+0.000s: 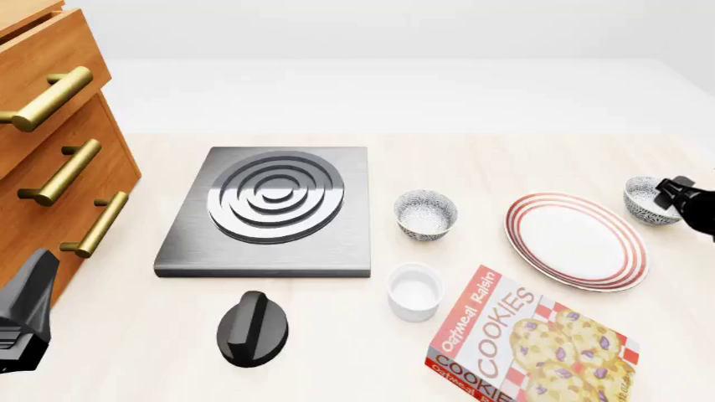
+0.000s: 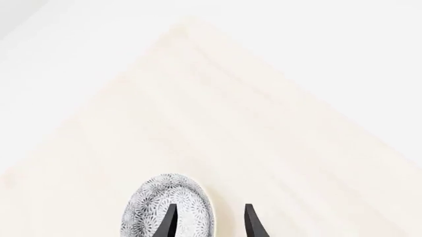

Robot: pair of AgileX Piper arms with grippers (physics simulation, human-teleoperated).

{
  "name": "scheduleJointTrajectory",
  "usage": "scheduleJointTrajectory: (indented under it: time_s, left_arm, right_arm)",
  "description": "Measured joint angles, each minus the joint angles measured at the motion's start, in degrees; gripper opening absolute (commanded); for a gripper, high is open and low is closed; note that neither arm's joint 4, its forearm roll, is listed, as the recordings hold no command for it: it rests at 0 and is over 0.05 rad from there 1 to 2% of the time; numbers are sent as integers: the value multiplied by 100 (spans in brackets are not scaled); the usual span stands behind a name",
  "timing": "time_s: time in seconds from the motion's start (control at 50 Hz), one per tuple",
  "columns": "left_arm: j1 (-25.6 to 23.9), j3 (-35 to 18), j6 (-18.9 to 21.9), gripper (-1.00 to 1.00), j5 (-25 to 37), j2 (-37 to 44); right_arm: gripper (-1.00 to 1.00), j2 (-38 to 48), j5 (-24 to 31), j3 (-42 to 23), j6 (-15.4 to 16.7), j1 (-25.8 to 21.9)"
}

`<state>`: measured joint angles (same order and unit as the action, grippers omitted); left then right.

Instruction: Pick the akita bowl next to the plate and place it on the plate.

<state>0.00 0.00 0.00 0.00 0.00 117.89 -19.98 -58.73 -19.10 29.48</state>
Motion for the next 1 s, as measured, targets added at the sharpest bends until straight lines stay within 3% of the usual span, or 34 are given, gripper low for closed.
scheduleJointTrajectory:
  time_s: [0.52,0.54,1.0]
  left_arm:
    - [0,0,0,100,0,0]
    - [0,0,0,100,0,0]
    - [0,0,0,100,0,0]
  right_arm:
    - [100,178,36,-139,-1,-4]
    - [-100,182,37,-142,0,-3]
    - [-100,120,77,-131,-38,-29]
